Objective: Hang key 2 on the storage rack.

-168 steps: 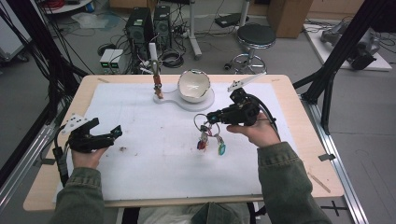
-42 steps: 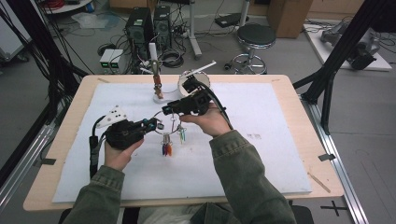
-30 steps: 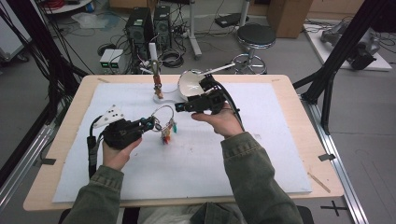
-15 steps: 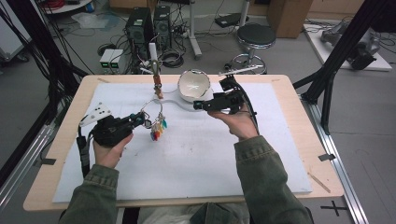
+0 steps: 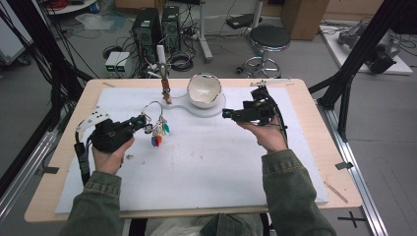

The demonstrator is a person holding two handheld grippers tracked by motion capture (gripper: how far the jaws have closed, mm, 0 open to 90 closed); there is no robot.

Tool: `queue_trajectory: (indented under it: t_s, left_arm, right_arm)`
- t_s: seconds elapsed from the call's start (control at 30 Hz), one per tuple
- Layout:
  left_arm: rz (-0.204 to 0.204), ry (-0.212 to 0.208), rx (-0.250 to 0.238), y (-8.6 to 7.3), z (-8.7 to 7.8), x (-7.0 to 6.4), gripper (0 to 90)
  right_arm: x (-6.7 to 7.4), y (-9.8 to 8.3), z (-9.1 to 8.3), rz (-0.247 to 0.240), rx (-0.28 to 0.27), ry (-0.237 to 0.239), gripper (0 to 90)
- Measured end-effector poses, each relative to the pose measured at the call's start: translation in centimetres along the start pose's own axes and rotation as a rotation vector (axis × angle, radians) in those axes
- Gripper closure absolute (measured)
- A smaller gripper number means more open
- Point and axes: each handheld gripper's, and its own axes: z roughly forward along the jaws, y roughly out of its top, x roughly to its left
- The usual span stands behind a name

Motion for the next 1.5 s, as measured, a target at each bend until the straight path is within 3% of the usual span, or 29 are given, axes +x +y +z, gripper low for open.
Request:
queue_trajectory:
  t_s: [0.27, 0.4, 0.57, 0.93, 1.13, 1.5]
  left_arm:
    - [-0.005, 0.016, -0.002, 0.6, -0.1, 0.4, 87.1]
    - [-0.013, 0.038, 0.004, 0.6, -0.1, 0.9, 87.1]
    - [0.001, 0.035, 0.021, 0.7, 0.0, 1.2, 87.1]
    - [-0.046, 0.064, -0.007, 1.7, -0.3, 2.8, 87.1]
    - [-0.049, 0.088, -0.007, 2.0, -0.1, 3.5, 87.0]
    - [-0.072, 0.141, -0.022, 2.8, 0.7, 4.4, 87.0]
  right_arm:
    - [-1.2, -0.9, -1.1, 0.003, -0.014, -0.029, 1.9]
    - [-1.7, -1.5, -1.5, -0.005, -0.021, -0.058, 1.9]
    - [-2.3, -2.2, -2.0, -0.003, -0.032, -0.101, 1.9]
    - [-3.9, -4.2, -3.2, 0.038, -0.083, -0.17, 1.9]
    - [-4.5, -5.1, -3.7, 0.047, -0.099, -0.192, 1.9]
    - [-5.5, -7.2, -3.8, 0.029, -0.111, -0.255, 1.9]
